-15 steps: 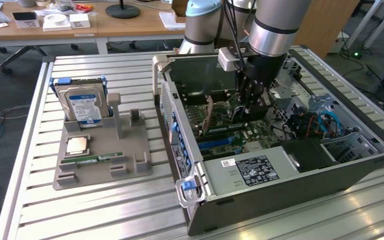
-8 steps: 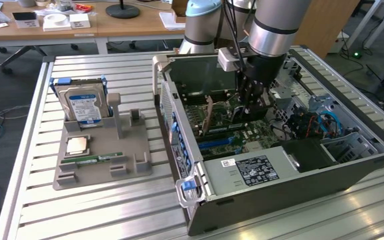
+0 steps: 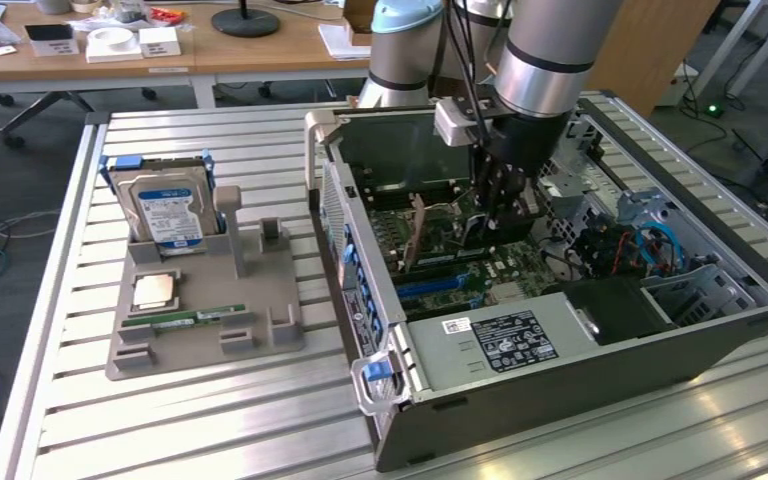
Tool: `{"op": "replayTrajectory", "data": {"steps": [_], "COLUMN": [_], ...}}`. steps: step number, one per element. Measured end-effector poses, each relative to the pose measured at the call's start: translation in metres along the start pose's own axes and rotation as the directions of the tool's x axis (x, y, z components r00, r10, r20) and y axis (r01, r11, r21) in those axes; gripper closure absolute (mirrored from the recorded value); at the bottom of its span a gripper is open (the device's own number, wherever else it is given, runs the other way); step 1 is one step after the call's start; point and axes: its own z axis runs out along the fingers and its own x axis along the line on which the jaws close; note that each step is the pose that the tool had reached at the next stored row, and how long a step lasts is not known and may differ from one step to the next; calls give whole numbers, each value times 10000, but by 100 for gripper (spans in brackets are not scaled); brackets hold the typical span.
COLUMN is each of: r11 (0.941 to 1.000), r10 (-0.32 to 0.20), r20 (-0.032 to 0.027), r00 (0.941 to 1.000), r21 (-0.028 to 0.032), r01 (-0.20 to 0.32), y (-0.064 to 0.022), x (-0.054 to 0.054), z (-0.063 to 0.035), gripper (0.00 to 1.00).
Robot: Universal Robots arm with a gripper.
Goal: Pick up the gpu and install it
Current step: 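Insert the gpu into the slot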
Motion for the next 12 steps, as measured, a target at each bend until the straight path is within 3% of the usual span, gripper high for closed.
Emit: {"op": "replayTrajectory", "data": {"steps": [12], "r11": [10000], "r10": [-11], "r20": [4], "r00": [10000], "r21": [1], "r01": [11], "y": [20], "x": [1], "z": [26], "gripper": [74]}}
